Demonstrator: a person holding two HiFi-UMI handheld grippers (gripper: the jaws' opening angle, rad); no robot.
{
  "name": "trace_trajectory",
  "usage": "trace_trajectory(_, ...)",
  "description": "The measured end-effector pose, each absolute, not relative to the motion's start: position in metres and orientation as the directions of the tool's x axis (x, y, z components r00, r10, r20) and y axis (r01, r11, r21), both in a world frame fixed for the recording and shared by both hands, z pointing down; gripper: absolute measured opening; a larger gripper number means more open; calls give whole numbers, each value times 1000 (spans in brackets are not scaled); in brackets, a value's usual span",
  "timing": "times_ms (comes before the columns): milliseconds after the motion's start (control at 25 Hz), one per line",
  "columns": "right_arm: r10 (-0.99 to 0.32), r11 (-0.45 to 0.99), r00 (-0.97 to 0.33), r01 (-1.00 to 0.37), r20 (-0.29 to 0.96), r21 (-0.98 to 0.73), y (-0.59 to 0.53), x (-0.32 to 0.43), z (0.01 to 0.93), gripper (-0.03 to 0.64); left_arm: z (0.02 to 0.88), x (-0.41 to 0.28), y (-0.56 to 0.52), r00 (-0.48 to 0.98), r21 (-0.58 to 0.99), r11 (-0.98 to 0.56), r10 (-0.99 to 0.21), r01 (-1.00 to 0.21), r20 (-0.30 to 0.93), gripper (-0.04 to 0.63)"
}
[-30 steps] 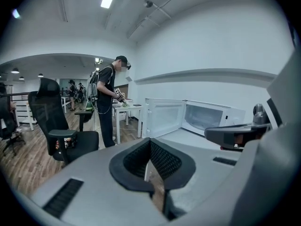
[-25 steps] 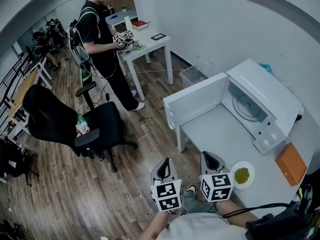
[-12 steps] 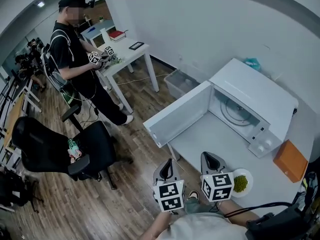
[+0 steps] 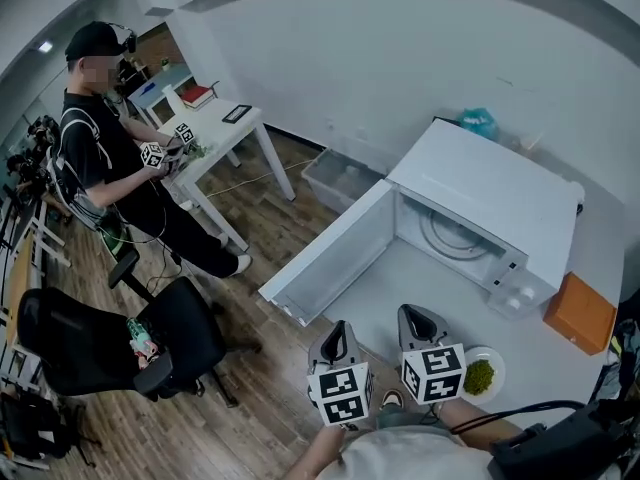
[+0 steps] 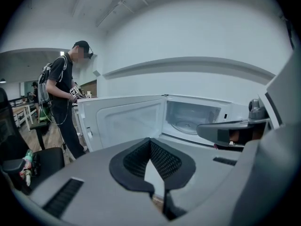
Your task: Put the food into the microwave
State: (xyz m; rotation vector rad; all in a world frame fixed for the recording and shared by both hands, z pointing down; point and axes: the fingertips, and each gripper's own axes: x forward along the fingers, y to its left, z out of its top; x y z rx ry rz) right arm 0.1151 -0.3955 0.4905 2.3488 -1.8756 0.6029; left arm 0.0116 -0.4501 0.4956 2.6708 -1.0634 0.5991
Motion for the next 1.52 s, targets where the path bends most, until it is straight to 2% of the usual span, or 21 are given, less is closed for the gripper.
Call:
trace_trajectory(520, -861, -437, 359, -885, 360, -163, -370, 176, 485, 17, 491, 91, -449, 778, 69, -844, -455, -532, 434, -2)
trace_trajectory(1040, -716, -686, 622, -711, 317, -155, -355, 226, 462, 17, 470, 185, -445, 904, 75, -976, -157, -203, 399, -2)
trace_trajectory(1520, -586, -807, 729, -565, 353, -174, -310, 237, 475, 17, 489, 215, -398, 904, 104, -994, 56, 12, 425, -2)
